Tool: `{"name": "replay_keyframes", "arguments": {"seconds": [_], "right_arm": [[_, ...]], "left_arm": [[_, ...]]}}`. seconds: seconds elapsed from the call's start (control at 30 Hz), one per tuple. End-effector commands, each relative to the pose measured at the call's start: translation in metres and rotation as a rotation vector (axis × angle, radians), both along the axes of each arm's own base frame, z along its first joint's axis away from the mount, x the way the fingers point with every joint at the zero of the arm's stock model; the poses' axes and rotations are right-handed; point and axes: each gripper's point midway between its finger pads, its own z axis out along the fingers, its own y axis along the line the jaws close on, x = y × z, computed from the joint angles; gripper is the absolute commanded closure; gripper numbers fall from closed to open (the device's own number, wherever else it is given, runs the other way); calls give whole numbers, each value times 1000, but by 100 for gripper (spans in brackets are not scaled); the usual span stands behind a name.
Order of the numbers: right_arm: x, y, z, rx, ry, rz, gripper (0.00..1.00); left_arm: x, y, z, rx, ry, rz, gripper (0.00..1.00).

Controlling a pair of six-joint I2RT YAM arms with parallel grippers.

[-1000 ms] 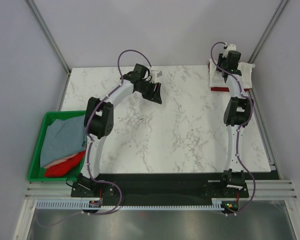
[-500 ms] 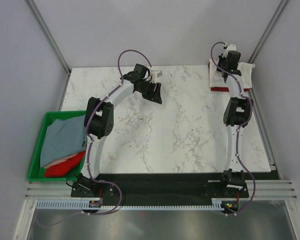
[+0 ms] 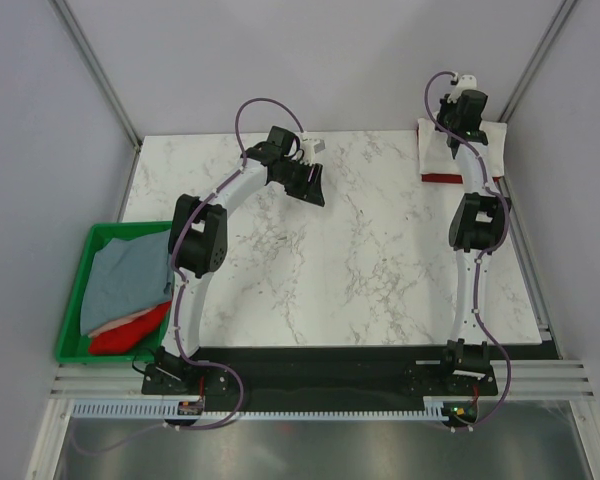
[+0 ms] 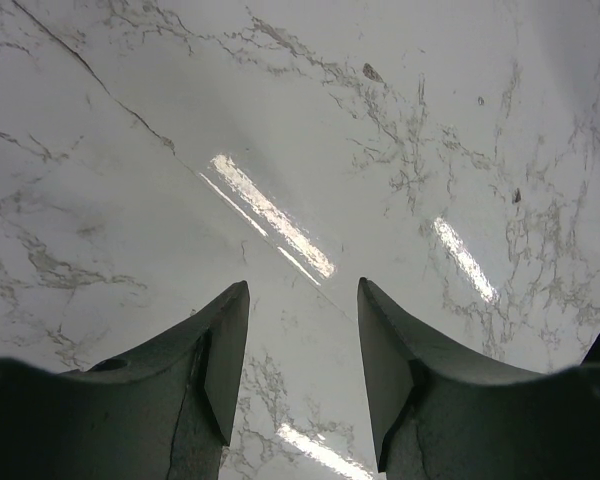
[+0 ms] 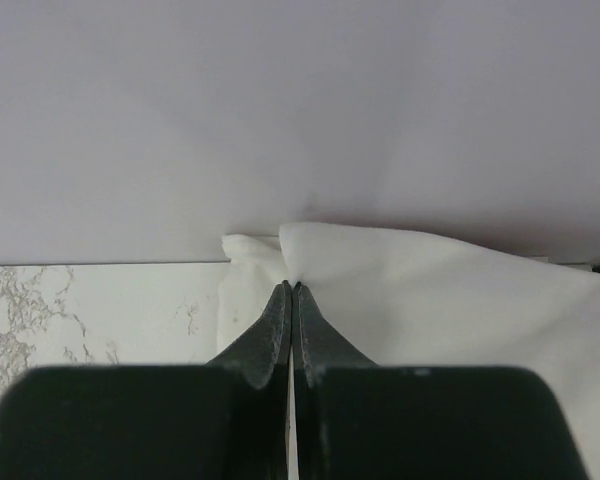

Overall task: Fold and stack the t-shirts
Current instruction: Neatly place the folded tshirt to the corner, then reset both grippers

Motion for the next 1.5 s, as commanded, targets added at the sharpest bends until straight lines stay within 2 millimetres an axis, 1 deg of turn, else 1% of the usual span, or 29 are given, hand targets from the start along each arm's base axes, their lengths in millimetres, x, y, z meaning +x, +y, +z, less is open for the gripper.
{"name": "replay_keyframes", "arguments": {"seconds": [0.0, 0.07, 0.27, 0.43, 0.57, 0.7, 0.83, 0.87, 0.9, 0.97, 1.0, 1.03, 1.07, 1.1, 1.13, 1.17, 1.2, 1.23, 1.27, 1.3, 1.33, 1.37, 1.4, 1.43, 1.47], "right_arm": [[3, 18, 65, 11, -122, 55, 100], [3, 22, 60, 16, -115, 65, 100], [4, 35, 54, 22, -107, 95, 100], [5, 38, 50, 24, -100, 103, 100], [4, 41, 50, 27, -98, 113, 100], [4, 40, 42, 22, -85, 110, 100], [3, 51, 36, 23, -68, 146, 100], [3, 52, 36, 22, -66, 146, 96], [3, 54, 36, 23, -66, 149, 89], [2, 57, 41, 29, -73, 168, 65], [0, 64, 50, 25, -85, 210, 59], [-3, 66, 57, 15, -89, 227, 52], [-4, 66, 65, -6, -97, 235, 33], [-7, 65, 89, -23, -127, 222, 29], [-9, 63, 99, -31, -136, 213, 25], [-15, 61, 126, -43, -172, 198, 19], [-18, 58, 139, -52, -185, 180, 16], [-22, 55, 154, -64, -210, 166, 13], [-26, 55, 143, -61, -182, 166, 2], [-39, 58, 178, -68, -233, 173, 2], [-45, 63, 192, -67, -273, 191, 2], [-53, 70, 162, -44, -208, 211, 2], [-68, 82, 187, -51, -237, 240, 2], [-76, 90, 180, -54, -203, 254, 2], [-85, 99, 162, -53, -140, 270, 2]], "left_arm": [[6, -12, 12, -50, -21, -8, 45], [7, -11, 12, -48, -22, -7, 45], [8, -11, 12, -46, -25, -5, 45], [8, -11, 10, -43, -24, -5, 45], [9, -11, 10, -41, -27, -4, 45], [9, -11, 9, -42, -25, -5, 45], [10, -10, 9, -37, -29, 0, 45], [11, -11, 10, -37, -31, 2, 45], [11, -10, 9, -35, -32, 4, 45], [12, -10, 11, -34, -38, 9, 44], [13, -10, 12, -34, -43, 11, 44], [15, -10, 14, -34, -50, 17, 43], [19, -8, 16, -25, -66, 32, 42], [20, -8, 22, -23, -81, 39, 40], [25, -5, 26, -7, -106, 57, 40], [31, -2, 36, 4, -143, 77, 38], [36, 1, 39, 26, -170, 98, 37], [50, 10, 48, 70, -231, 143, 35], [57, 15, 58, 90, -273, 168, 33], [66, 21, 70, 120, -338, 170, 30], [78, 29, 87, 154, -409, 207, 28], [85, 33, 97, 171, -451, 224, 27], [92, 36, 115, 183, -508, 235, 21], [96, 42, 128, 200, -548, 258, 13], [96, 44, 137, 200, -571, 253, 0]]}}
